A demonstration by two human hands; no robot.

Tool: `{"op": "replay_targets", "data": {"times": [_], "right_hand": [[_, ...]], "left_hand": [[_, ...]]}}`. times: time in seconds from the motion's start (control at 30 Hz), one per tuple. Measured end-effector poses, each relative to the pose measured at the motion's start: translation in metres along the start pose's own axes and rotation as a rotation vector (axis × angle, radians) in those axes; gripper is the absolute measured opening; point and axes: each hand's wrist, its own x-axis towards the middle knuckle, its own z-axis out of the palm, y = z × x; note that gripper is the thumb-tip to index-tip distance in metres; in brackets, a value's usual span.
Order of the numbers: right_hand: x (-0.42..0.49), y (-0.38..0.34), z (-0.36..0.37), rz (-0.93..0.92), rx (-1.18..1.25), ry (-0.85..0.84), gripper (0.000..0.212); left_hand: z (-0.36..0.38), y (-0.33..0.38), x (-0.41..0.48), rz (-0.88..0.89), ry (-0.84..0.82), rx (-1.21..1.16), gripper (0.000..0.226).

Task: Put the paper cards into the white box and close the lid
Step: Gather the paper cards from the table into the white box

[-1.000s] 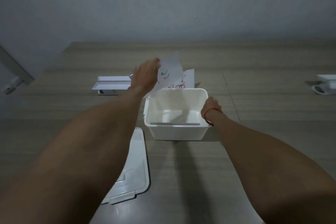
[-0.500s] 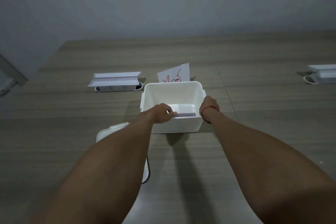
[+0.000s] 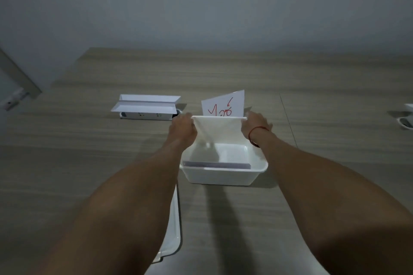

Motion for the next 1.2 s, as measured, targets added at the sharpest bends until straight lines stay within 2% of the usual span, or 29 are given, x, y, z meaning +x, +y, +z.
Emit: {"op": "replay_targets", "data": {"times": [0.17,0.33,0.6,0.77,0.97,1.2], "right_hand": [[0.039,-0.02,0.011,-0.137,0.006,-0.01,0.036],[0.086,-0.035,0.033,-0.234,-0.093,-0.029,0.042],[0.126,-0.058,0.051,-0.383,-0.209,-0.129,0.071],[0.131,-0.057,0.053,-0.398,-0.38,0.07,0.033],[0.12,-0.05,0.043,-0.452,-0.227,0.023,0.032],[0.088,-0.05,0.012,-0.522,-0.208,0.112,0.036]], "left_hand": [[0.017,-0.014,0.022,-0.06,0.02,-0.048,0.036],[0.031,-0.019,0.038,-0.192,-0.035,-0.058,0.053],[0.03,-0.008,0.053,-0.416,-0.046,0.025,0.052],[0.027,-0.004,0.053,-0.435,-0.045,0.032,0.05],[0.029,-0.004,0.053,-0.439,-0.024,0.028,0.054],[0.017,-0.005,0.036,-0.426,-0.028,-0.019,0.055]]}}
